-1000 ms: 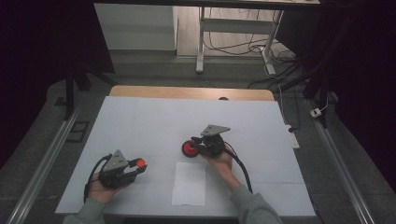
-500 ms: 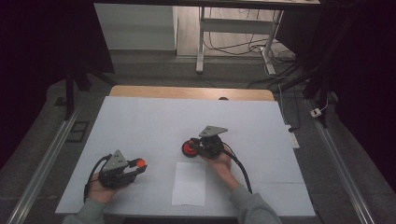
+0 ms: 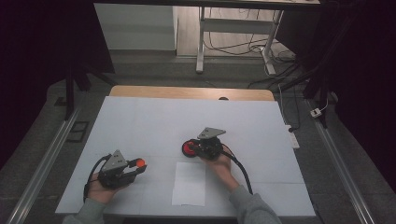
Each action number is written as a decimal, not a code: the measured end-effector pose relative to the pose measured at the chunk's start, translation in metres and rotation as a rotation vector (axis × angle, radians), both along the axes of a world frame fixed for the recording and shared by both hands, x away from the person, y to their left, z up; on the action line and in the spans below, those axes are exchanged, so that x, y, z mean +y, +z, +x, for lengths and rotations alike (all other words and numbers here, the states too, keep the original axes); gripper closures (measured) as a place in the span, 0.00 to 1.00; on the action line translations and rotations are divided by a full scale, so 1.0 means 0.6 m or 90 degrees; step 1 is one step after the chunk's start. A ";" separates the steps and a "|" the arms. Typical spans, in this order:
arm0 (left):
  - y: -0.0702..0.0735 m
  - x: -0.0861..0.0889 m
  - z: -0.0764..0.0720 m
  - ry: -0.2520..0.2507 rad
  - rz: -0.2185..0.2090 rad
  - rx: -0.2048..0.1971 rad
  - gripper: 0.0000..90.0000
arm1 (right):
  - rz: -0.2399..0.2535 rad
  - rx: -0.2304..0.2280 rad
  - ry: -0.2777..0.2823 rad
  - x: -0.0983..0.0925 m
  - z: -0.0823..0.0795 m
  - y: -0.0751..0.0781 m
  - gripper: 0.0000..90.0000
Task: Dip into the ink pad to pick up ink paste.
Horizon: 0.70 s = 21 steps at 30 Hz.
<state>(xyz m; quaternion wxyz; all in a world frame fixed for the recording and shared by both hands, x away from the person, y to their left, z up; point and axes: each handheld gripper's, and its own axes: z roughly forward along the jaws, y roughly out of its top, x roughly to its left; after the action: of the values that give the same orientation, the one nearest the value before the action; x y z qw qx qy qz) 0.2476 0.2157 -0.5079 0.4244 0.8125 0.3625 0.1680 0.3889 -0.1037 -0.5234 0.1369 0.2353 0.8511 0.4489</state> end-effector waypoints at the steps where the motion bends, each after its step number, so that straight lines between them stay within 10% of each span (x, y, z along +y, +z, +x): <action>1: 0.000 0.000 0.000 0.000 0.000 0.000 0.72 | 0.000 -0.002 -0.001 0.001 -0.001 0.000 0.80; 21: 0.001 0.000 -0.001 0.000 -0.001 -0.001 0.72 | -0.003 -0.011 -0.011 0.003 -0.006 -0.004 0.80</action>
<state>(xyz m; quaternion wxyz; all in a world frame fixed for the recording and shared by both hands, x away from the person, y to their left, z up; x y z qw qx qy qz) 0.2470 0.2156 -0.5075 0.4254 0.8119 0.3627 0.1682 0.3854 -0.1022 -0.5256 0.1485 0.2386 0.8491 0.4473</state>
